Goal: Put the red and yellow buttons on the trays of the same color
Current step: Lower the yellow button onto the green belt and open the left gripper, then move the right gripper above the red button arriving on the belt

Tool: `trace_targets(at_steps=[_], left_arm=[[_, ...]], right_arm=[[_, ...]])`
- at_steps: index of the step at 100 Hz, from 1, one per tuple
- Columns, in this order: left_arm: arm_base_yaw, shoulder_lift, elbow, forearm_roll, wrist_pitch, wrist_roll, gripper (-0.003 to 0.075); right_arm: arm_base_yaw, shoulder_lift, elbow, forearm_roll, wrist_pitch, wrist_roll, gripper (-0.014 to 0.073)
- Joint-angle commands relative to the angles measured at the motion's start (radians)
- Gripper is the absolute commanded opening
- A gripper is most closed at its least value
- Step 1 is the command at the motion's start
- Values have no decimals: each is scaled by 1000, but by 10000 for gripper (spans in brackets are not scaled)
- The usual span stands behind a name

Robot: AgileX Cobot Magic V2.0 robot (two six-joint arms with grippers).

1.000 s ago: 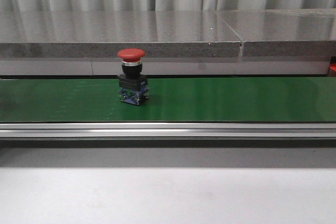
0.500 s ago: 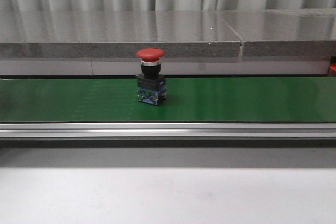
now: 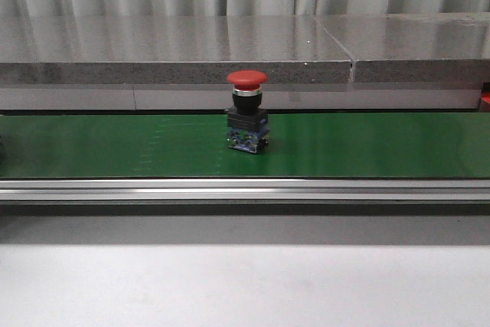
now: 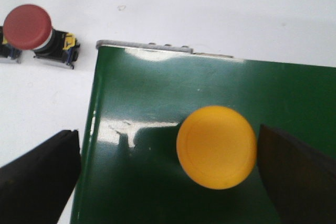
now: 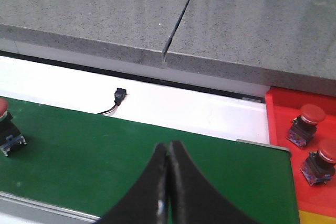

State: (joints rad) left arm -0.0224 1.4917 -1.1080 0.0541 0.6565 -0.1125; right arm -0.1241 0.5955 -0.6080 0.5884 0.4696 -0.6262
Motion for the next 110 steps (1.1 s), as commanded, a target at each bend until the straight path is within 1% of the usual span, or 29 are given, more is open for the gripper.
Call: trace_targets(at_steps=[1, 30, 49, 73, 97, 104, 110], left_arm=[[-34, -83, -25, -1, -64, 8, 662], [-140, -228, -25, -1, -56, 8, 662], [-162, -348, 12, -1, -59, 8, 662], [-162, -550, 174, -1, -75, 8, 662], [-162, -808, 366, -7, -112, -8, 661], [-162, -881, 413, -7, -114, -11, 644], [-162, -936, 449, -7, -114, -11, 605]], right_arm=[[1, -1, -24, 20, -60, -10, -67], [1, -1, -24, 20, -60, -10, -67], [1, -1, -24, 20, -60, -10, -67], [1, -1, -24, 20, -60, -10, -67], [1, -1, -24, 20, -60, -10, -67], [1, -1, -24, 20, -60, -10, -67], [1, -1, -24, 20, -60, -10, -67]])
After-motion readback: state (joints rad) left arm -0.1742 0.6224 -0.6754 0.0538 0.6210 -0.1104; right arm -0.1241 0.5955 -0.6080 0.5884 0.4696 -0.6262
